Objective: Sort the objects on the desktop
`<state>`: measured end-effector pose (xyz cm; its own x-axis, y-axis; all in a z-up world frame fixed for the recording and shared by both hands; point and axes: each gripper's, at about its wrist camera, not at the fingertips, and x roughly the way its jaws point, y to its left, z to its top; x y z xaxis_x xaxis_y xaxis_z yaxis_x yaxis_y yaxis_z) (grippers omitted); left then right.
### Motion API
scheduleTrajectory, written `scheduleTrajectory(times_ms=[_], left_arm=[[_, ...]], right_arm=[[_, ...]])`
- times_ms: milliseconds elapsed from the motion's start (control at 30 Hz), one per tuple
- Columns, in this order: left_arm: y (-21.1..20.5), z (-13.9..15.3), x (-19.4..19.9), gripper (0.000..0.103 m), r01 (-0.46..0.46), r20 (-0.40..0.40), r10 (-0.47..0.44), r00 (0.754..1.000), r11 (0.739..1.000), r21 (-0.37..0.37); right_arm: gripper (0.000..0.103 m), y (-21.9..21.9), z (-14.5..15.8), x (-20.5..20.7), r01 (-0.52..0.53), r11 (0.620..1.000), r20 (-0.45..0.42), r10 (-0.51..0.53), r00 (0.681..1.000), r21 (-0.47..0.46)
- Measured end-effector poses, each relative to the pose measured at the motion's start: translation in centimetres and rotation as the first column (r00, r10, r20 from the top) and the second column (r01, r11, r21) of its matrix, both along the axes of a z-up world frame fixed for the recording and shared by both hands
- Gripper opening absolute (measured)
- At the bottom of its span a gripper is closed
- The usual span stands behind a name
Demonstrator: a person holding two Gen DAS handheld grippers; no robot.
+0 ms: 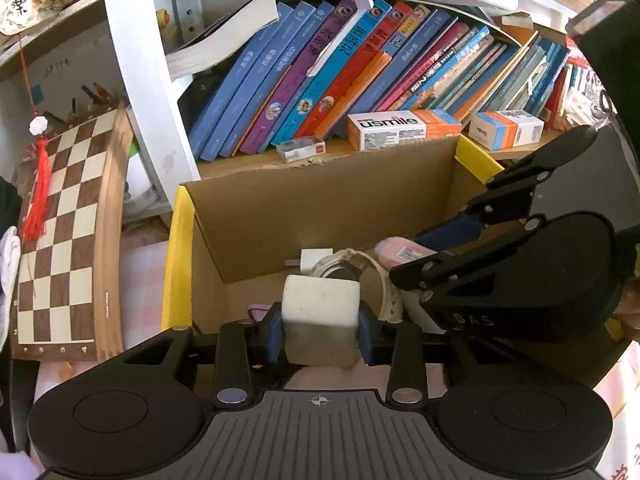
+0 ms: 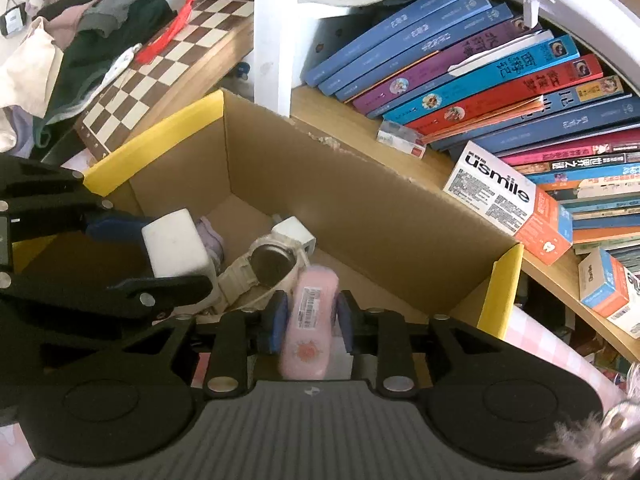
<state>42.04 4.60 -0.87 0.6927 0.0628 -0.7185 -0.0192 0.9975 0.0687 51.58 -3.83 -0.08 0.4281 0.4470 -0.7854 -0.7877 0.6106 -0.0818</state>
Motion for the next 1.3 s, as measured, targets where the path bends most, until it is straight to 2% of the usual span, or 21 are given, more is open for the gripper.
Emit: scheduleTrajectory(times_ms=[67, 100, 233, 300, 533, 767, 867, 1033, 1300], left_arm=[[0.0, 0.3, -0.2, 0.049, -0.013, 0.009, 0.012, 1.000, 1.000, 0.020], [-0.1, 0.5, -0.5, 0.059, -0.024, 0.021, 0.023, 1.000, 0.999, 0.042], [0.0, 1.6, -1.8, 0.088, -0.039, 0.078, 0.034, 0.996, 0.997, 0.070], [-0.1, 2.4, -2.6, 0.093, -0.033, 0.107, 0.025, 0.994, 0.997, 0.067], [-2.1, 5.4, -5.8, 0.096, -0.053, 0.226, 0.023, 0.974, 0.990, 0.128], [-2.4, 8.1, -10.3, 0.096, -0.072, 0.309, 0.033, 0.950, 0.991, 0.114], [-2.5, 8.7, -13.0, 0.097, -0.070, 0.325, 0.032, 0.945, 0.992, 0.107], [-2.9, 8.3, -17.7, 0.101, -0.069, 0.330, 0.041, 0.943, 0.995, 0.075], [-3.8, 7.0, -24.5, 0.101, -0.057, 0.308, 0.044, 0.950, 0.998, 0.032]], right_arm=[[0.032, -0.2, 0.2, -0.1, 0.001, 1.000, 0.004, -0.001, 1.000, 0.009], [0.035, -0.5, 0.4, -0.1, 0.004, 1.000, 0.006, -0.004, 1.000, 0.017], [0.053, -1.7, 1.6, -0.3, 0.028, 0.997, 0.021, -0.029, 0.999, 0.067], [0.060, -2.5, 2.5, -0.7, 0.045, 0.993, 0.033, -0.049, 0.998, 0.112], [0.065, -4.8, 6.2, -3.9, 0.067, 0.965, 0.097, -0.094, 0.991, 0.254], [0.070, -7.8, 9.0, -8.6, 0.126, 0.927, 0.151, -0.190, 0.970, 0.354], [0.078, -9.6, 9.7, -11.4, 0.169, 0.907, 0.173, -0.251, 0.952, 0.386], [0.087, -12.2, 9.5, -16.5, 0.226, 0.887, 0.199, -0.326, 0.924, 0.402], [0.091, -14.7, 7.8, -24.9, 0.314, 0.864, 0.195, -0.413, 0.890, 0.394]])
